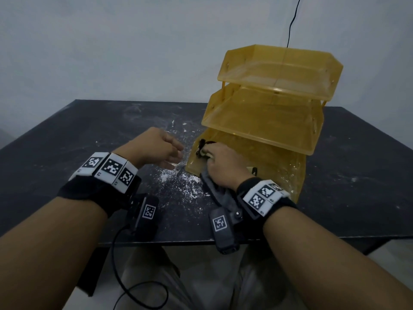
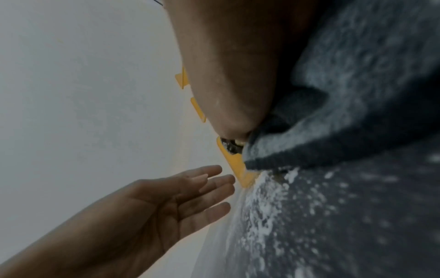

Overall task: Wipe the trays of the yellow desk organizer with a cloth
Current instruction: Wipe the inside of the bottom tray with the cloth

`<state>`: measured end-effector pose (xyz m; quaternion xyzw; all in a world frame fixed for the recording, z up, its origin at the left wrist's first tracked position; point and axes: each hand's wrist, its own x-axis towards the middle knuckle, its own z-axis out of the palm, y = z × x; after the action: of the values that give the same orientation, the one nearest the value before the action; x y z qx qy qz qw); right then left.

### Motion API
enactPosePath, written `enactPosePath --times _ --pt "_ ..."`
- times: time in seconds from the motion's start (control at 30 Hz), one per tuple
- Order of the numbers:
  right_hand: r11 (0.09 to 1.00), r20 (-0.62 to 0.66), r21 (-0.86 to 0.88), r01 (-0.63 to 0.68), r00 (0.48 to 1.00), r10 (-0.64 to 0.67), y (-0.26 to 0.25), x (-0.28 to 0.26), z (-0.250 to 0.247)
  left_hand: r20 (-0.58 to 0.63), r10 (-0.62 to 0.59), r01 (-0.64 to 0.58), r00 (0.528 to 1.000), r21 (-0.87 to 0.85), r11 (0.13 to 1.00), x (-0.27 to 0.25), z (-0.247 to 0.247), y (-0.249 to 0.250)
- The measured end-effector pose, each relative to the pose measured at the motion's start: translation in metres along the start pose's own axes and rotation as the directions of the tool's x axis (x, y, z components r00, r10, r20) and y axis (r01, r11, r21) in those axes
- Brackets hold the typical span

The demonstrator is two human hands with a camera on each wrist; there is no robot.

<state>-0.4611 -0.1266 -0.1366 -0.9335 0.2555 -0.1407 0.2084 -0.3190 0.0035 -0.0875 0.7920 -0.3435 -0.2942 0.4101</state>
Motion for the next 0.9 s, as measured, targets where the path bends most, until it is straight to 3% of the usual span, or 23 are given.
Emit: enactPosePath --times 0.07,0.13,0.2,0.23,0.3,0.37,0.4,0.5,0.57,0.7,0.73,0.83,0.9 --pt "0.993 0.008 0.067 0.095 0.995 -0.095 0.001 -0.012 -0.006 -0.004 0.008 -0.008 1.000 -0.009 1.000 0.001 -0.001 0.000" --pt "0.954 0.059 0.241 0.175 0.979 -0.195 0.008 -0.027 -0.012 0.000 0.017 -0.017 1.000 -0.011 1.000 0.001 0.000 0.001" --pt "0.909 0.118 0.372 0.191 0.961 -0.250 0.015 -0.038 -0.017 0.005 0.028 -0.028 1.000 -0.006 1.000 0.000 0.002 0.002" --pt "0.901 0.096 0.403 0.162 0.971 -0.217 0.019 -0.038 -0.019 0.005 0.032 -0.032 0.999 -0.005 0.999 0.000 0.002 0.003" --pt "0.911 -0.062 0.409 0.050 0.998 -0.027 0.026 -0.033 -0.022 0.006 0.041 -0.041 0.999 0.000 0.999 -0.002 0.004 0.004" --pt "0.958 -0.166 0.282 -0.046 0.981 0.096 0.030 -0.023 -0.023 0.006 0.046 -0.046 0.999 0.013 0.999 -0.004 0.006 0.004" --pt "0.975 -0.139 0.210 -0.071 0.985 0.101 0.028 -0.017 -0.022 0.007 0.046 -0.047 0.999 0.018 0.999 -0.005 0.007 0.004" --pt "0.994 0.020 0.105 0.039 0.999 -0.041 0.010 -0.008 -0.009 0.000 0.040 -0.040 0.999 0.025 0.999 -0.007 0.006 0.003" --pt "0.988 0.048 0.064 0.139 0.989 -0.142 0.002 -0.010 -0.006 -0.006 0.038 -0.037 0.999 0.033 0.999 -0.006 0.004 0.003" --pt "0.933 0.166 0.291 0.212 0.949 -0.268 0.007 -0.024 -0.013 -0.012 0.036 -0.035 0.999 0.047 0.998 -0.005 0.002 0.004" --pt "0.916 0.143 0.342 0.210 0.952 -0.271 0.010 -0.026 -0.014 -0.010 0.032 -0.032 0.999 0.045 0.998 -0.005 0.003 0.003" --pt "0.902 -0.078 0.424 0.084 0.995 -0.057 0.016 -0.018 -0.013 -0.011 0.025 -0.025 1.000 0.027 0.999 -0.006 0.002 0.002" --pt "0.952 -0.091 0.305 0.028 0.996 0.000 0.012 -0.009 -0.013 -0.022 0.019 -0.018 1.000 0.027 0.999 -0.007 0.000 0.000"
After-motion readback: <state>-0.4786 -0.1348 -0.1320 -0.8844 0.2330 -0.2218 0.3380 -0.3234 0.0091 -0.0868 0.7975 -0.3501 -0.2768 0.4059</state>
